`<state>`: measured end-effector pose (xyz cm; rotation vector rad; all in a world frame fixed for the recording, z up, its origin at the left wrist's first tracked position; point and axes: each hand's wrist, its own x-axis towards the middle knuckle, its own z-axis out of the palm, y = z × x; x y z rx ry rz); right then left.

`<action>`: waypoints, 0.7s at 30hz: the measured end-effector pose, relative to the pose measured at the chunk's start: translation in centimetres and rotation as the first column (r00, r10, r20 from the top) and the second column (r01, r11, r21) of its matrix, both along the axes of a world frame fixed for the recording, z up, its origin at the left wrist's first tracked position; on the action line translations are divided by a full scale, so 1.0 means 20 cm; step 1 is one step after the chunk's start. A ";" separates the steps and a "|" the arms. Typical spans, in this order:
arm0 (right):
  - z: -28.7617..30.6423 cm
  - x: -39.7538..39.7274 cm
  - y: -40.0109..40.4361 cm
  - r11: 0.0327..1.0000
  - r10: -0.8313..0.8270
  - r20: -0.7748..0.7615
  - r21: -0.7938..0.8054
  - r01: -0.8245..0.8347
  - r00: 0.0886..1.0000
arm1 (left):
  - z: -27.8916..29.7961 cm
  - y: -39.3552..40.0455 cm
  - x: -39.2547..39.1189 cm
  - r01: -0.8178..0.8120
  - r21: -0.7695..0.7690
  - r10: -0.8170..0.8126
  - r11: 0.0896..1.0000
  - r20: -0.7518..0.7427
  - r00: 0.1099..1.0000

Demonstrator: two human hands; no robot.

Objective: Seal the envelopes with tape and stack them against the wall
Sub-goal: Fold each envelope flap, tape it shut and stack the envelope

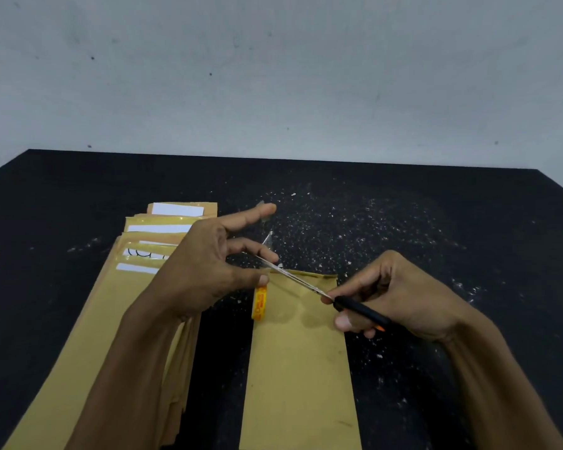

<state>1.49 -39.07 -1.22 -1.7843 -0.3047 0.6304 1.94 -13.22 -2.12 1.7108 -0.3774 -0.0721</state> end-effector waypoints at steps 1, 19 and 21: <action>0.00 0.00 0.00 1.000 0.001 0.001 -0.003 -0.001 1.000 | 0.00 0.00 0.00 -0.001 -0.004 0.001 1.000 0.002 1.000; -0.10 0.03 0.03 0.456 -0.426 0.644 -0.453 0.766 0.635 | -0.04 -0.12 0.02 -0.077 -0.141 0.097 0.987 0.134 0.986; -0.08 0.02 0.06 0.411 -0.391 0.635 -0.527 0.744 0.666 | -0.05 -0.14 0.01 -0.061 -0.134 0.079 0.989 0.133 0.988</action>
